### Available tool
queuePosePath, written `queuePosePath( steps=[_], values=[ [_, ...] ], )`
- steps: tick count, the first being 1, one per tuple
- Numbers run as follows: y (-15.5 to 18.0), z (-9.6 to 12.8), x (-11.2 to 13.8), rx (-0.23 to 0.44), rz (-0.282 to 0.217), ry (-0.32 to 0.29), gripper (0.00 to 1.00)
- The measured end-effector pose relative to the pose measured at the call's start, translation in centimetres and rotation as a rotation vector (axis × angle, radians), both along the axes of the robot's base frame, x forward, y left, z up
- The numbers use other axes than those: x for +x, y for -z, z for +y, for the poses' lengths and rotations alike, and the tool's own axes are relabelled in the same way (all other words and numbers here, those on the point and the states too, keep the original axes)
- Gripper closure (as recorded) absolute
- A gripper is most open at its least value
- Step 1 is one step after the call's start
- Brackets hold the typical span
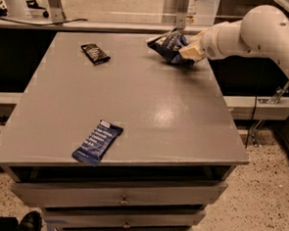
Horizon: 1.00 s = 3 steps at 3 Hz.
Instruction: Move blue chip bag near rxbar blueberry
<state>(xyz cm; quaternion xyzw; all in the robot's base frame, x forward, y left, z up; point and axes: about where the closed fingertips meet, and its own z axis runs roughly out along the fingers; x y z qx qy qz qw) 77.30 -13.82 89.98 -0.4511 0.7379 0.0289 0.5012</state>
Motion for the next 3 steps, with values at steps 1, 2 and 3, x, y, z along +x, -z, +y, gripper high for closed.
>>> queuePosePath(
  steps=[1, 2, 3],
  values=[
    [-2.4, 0.8, -3.0, 0.03, -0.002, -0.037, 1.0],
    [-4.7, 1.7, -6.8, 0.096, 0.019, -0.111, 1.0],
    [-6.2, 3.6, -10.8, 0.174, 0.056, -0.207, 1.0]
  ],
)
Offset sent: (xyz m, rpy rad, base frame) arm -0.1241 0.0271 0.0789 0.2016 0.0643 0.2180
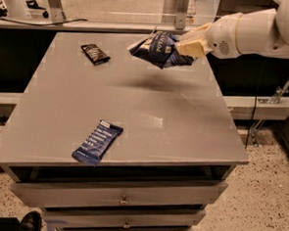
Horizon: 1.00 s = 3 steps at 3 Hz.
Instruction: Move blue chip bag near rxbar blueberry
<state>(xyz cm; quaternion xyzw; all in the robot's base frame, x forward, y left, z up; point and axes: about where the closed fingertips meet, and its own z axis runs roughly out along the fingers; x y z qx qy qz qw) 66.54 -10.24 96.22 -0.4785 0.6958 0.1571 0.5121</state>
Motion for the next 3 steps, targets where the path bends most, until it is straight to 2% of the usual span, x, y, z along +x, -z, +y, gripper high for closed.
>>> queuePosePath(
  steps=[2, 3],
  values=[
    [-0.1, 5.2, -7.1, 0.124, 0.1, -0.197, 1.0],
    [0.6, 6.8, -9.8, 0.172, 0.143, -0.261, 1.0]
  ],
)
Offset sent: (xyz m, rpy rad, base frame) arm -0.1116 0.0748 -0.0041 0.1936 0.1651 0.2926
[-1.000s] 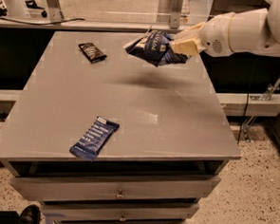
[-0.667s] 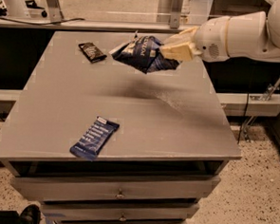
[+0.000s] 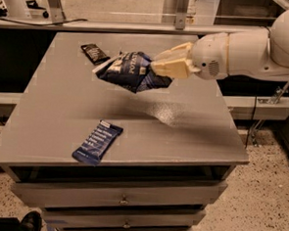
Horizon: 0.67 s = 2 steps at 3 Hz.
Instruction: Move blue chip bag near rxbar blueberry
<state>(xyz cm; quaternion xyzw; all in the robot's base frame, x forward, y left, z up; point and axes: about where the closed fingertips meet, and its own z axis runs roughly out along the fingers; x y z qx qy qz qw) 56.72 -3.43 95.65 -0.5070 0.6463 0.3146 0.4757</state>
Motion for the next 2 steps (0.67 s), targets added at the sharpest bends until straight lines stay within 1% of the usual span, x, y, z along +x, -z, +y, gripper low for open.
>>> queuePosePath(
  steps=[1, 2],
  values=[
    [0.6, 0.8, -2.0, 0.022, 0.022, -0.038, 1.0],
    [2.3, 1.7, -3.1, 0.012, 0.035, -0.052, 1.0]
  ],
)
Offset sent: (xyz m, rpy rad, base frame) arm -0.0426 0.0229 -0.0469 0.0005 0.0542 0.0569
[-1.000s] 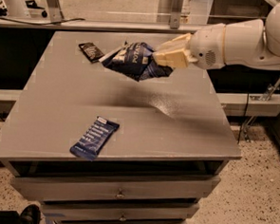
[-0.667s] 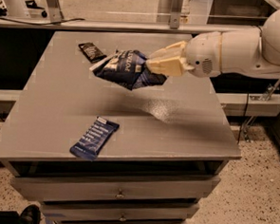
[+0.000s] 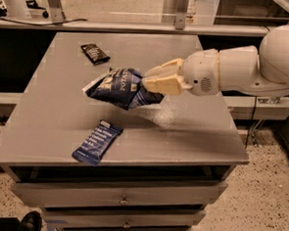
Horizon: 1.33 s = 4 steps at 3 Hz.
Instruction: Move blue chip bag near rxbar blueberry
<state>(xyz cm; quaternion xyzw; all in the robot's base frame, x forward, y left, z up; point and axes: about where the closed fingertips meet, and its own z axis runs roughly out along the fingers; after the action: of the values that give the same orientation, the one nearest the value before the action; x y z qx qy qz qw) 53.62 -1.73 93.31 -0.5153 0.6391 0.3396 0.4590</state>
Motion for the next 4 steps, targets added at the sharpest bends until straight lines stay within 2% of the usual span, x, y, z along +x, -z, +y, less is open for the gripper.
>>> queuePosePath(
  steps=[2, 3, 4],
  values=[
    [2.7, 2.9, -0.8, -0.001, 0.014, 0.0, 1.0],
    [3.4, 3.6, -0.7, -0.006, 0.023, 0.013, 0.83],
    [4.0, 3.7, -0.5, -0.011, 0.033, 0.027, 0.58]
  ],
)
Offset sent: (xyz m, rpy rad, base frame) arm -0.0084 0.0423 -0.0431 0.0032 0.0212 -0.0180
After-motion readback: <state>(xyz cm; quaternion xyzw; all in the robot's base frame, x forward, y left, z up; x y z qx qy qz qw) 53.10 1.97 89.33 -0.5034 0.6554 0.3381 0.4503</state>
